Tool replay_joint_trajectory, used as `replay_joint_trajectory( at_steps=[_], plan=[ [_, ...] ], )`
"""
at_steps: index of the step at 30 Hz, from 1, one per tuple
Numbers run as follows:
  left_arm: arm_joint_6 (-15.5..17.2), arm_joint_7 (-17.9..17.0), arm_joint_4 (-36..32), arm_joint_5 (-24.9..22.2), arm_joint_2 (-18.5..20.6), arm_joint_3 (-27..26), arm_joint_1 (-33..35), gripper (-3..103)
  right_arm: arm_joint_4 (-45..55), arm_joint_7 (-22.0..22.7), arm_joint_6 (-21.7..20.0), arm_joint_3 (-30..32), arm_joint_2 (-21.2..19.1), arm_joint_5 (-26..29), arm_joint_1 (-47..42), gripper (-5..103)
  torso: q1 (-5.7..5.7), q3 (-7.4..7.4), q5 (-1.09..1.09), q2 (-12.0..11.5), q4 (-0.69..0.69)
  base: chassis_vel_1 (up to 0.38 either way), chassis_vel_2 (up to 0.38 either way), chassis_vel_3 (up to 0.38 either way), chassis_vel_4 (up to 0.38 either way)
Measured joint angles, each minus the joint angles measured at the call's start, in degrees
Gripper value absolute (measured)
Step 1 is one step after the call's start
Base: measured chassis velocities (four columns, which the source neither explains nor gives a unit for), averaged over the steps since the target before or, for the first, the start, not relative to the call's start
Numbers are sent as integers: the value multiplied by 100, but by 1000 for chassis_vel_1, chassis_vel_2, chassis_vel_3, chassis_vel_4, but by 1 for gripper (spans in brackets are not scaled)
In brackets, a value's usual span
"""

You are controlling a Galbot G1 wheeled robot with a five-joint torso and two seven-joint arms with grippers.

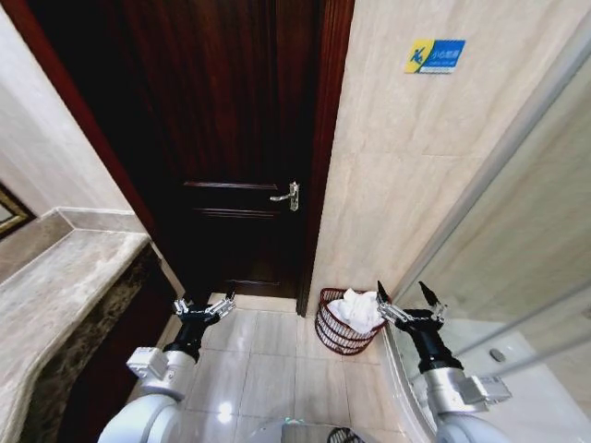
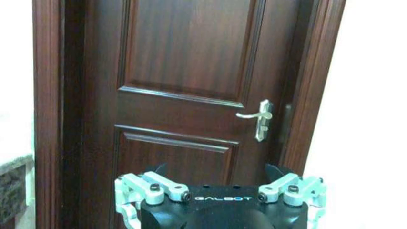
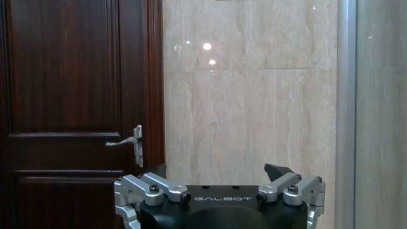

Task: Discard the used towel into the hamper.

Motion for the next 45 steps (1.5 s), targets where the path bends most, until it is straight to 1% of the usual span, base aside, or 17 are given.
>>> replay_joint_trajectory(
  at_steps=[10,18,20,23,34,42,45],
  plan=[
    [0,0,0,0,0,0,-3,100,0,0,0,0,0,0,3,100,12,4,0,-5,0,5,-8,-3,11],
    [0,0,0,0,0,0,0,100,0,0,0,0,0,0,2,100,2,0,0,-2,2,103,-190,-103,191],
    [0,0,0,0,-1,0,1,100,0,0,0,1,0,0,0,100,-2,-1,3,0,1,115,-177,-134,130],
    [0,0,0,0,0,0,0,100,0,0,0,0,0,0,0,100,-1,0,0,0,0,52,-80,-88,90],
    [0,0,0,0,0,0,-3,100,0,0,0,-1,0,0,3,100,12,4,0,-5,0,-25,38,16,-56],
    [0,0,0,0,0,0,-2,100,1,0,0,0,0,0,2,100,4,2,1,-4,-1,-32,-54,-41,0],
    [0,0,0,0,0,0,-2,100,0,0,0,0,0,0,2,100,5,2,0,-4,1,0,0,0,0]
  ],
)
